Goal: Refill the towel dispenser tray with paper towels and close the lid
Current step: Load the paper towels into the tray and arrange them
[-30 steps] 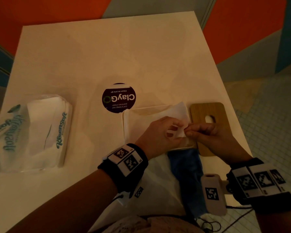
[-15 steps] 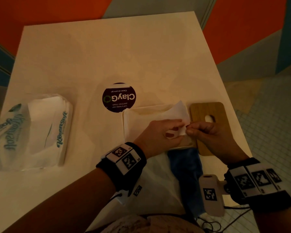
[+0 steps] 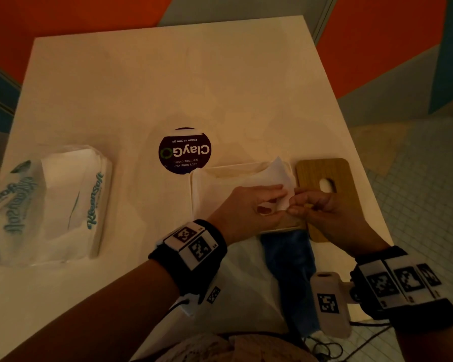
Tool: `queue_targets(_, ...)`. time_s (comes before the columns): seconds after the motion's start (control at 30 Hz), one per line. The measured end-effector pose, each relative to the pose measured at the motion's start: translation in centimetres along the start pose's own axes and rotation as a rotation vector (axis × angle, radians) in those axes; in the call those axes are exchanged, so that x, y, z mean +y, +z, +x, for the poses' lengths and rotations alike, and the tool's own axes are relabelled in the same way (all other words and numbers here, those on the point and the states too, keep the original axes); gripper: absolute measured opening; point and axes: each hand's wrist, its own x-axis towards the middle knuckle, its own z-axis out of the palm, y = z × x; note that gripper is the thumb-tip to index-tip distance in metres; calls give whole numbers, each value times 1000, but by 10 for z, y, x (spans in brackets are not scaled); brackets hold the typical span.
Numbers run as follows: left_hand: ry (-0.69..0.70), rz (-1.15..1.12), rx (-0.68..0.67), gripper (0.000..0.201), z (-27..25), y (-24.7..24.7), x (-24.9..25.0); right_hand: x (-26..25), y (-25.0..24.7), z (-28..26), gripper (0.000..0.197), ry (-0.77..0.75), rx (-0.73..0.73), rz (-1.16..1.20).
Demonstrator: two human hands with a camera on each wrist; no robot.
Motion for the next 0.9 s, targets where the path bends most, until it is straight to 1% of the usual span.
queue_targets(0.03, 9, -1, -3, 44, 0, 0, 0, -1, 0, 0, 4, -4, -2, 14)
queue_targets(0.07, 20, 2, -7, 45, 0, 0, -1, -1, 0, 0, 17, -26, 0, 1)
queue_targets(0.1, 31, 13, -15, 46, 0, 0, -1, -1, 0, 1, 25, -39, -1, -17)
queue_targets(0.17, 48, 54, -28, 47, 0, -1, -1, 0, -1, 1, 29, -26, 1, -20)
queue_targets(0.23, 81, 94, -8, 44, 1, 0, 0, 2, -1, 2, 25, -26, -11, -55)
queue_targets(0.27, 98, 99, 11, 40, 1, 0, 0, 2, -1, 2, 19, -22, -13, -67)
queue_targets(0.3, 106, 92, 30, 37, 1, 1, 1, 1, 0, 1, 7, -15, -11, -75)
queue_targets(0.33, 104, 83, 49, 34, 1, 1, 1, -1, 1, 1, 10, -11, -7, -74)
queue_targets(0.37, 96, 80, 74, 30, 1, 2, 2, -1, 1, 1, 26, -3, 7, -78)
queue_targets(0.4, 82, 79, 105, 27, 1, 2, 2, -2, 2, 1, 39, -8, 29, -69)
queue_targets(0.43, 63, 72, 139, 24, 2, 2, 3, -4, 3, 1, 45, -14, 71, -52)
queue_targets(0.47, 37, 54, 174, 20, 2, 1, 3, -8, 4, 0, 41, -30, 101, -39)
queue_targets(0.53, -25, -6, 223, 15, 2, 0, 4, -15, 6, -2, 21, -71, 163, -39)
queue_targets(0.57, -52, -44, 229, 13, 2, 0, 4, -17, 6, -2, 15, -84, 185, -78)
queue_targets(0.63, -77, -92, 230, 12, 1, 1, 5, -17, 4, -2, 12, -83, 199, -134)
queue_targets(0.67, -82, -101, 227, 11, 1, 1, 5, -18, 5, -1, 10, -70, 197, -135)
queue_targets(0.77, -101, -119, 230, 10, 1, 3, 7, -18, 7, 1, 18, -30, 215, -134)
queue_targets(0.9, -136, -148, 232, 9, 0, 3, 10, -18, 9, 2, 21, 15, 265, -125)
